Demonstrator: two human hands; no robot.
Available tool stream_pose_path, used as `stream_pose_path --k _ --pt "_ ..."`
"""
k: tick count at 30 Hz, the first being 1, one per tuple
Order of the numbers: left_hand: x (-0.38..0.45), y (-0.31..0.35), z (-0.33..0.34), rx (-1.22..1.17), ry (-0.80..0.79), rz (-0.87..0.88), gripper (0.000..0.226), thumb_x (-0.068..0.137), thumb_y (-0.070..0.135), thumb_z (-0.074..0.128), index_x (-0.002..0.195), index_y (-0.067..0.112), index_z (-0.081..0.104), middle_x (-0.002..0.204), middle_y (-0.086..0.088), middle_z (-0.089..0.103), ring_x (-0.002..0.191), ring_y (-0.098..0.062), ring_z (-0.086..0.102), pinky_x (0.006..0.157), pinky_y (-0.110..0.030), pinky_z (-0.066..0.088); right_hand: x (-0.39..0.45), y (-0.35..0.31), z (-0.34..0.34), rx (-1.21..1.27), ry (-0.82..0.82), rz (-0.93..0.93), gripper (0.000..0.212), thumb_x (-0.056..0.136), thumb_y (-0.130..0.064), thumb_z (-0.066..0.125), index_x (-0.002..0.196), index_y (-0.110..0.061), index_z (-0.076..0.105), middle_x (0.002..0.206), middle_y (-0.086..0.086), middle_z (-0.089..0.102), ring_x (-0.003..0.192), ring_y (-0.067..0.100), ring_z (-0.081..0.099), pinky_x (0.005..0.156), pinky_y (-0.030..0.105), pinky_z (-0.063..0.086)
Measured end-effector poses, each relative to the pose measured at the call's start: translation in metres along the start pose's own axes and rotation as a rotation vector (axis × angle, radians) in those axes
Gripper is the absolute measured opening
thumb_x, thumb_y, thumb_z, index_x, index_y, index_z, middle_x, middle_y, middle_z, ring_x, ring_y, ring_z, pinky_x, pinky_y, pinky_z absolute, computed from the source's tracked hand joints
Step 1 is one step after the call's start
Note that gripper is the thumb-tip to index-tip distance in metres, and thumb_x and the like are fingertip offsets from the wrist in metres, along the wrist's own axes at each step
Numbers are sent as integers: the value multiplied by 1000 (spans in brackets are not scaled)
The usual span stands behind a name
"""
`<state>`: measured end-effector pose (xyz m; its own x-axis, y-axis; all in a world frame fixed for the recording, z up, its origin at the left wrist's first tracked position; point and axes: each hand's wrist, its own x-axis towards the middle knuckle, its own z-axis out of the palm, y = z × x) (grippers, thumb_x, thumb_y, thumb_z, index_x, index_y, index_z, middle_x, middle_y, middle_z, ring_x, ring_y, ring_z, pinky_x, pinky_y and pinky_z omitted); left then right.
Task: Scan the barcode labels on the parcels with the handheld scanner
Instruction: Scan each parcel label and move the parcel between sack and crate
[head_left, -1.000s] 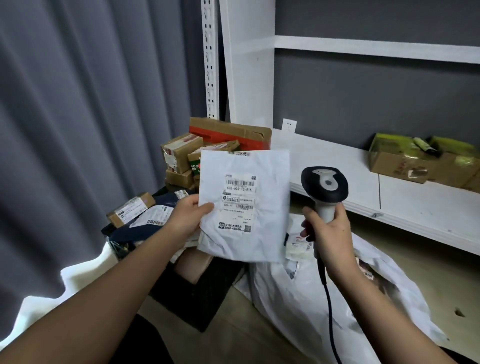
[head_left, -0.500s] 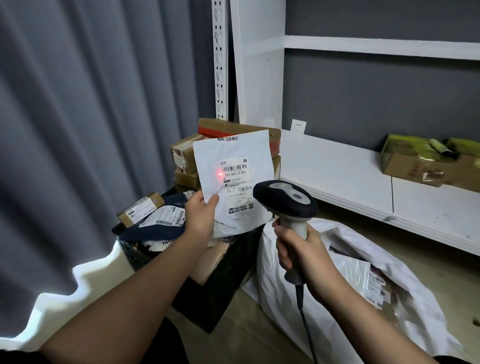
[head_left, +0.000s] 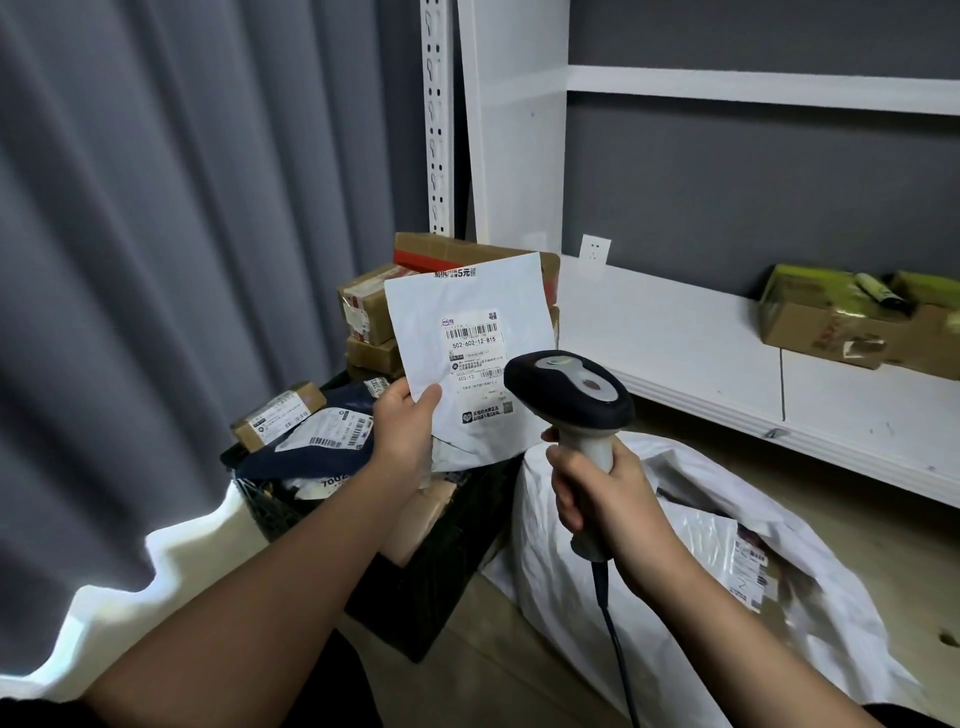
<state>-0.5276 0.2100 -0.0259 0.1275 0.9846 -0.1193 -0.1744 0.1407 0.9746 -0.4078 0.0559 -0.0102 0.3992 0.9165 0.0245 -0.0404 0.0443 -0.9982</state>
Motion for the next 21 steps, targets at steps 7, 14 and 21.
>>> stream_pose_path --k 7,14,21 --pt "-2 -21 15 203 -132 -71 20 95 1 53 111 9 62 110 -7 67 93 -24 65 72 -33 55 7 -1 -45 -109 226 20 10 93 -11 57 92 -12 47 50 2 48 39 17 39 43 29 33" --pt "-15 -81 61 410 -232 -200 28 93 -3 52 120 -5 59 111 -10 62 104 -32 60 83 -34 47 2 -6 -137 -171 439 51 13 93 -11 57 102 -8 47 57 7 49 38 15 41 40 21 36" --pt "-36 -184 139 294 -235 -565 29 87 -9 53 116 -10 59 110 -22 65 97 -34 62 86 -43 52 2 19 -205 -223 523 125 20 91 -16 59 104 -8 46 50 1 50 42 20 41 46 33 31"
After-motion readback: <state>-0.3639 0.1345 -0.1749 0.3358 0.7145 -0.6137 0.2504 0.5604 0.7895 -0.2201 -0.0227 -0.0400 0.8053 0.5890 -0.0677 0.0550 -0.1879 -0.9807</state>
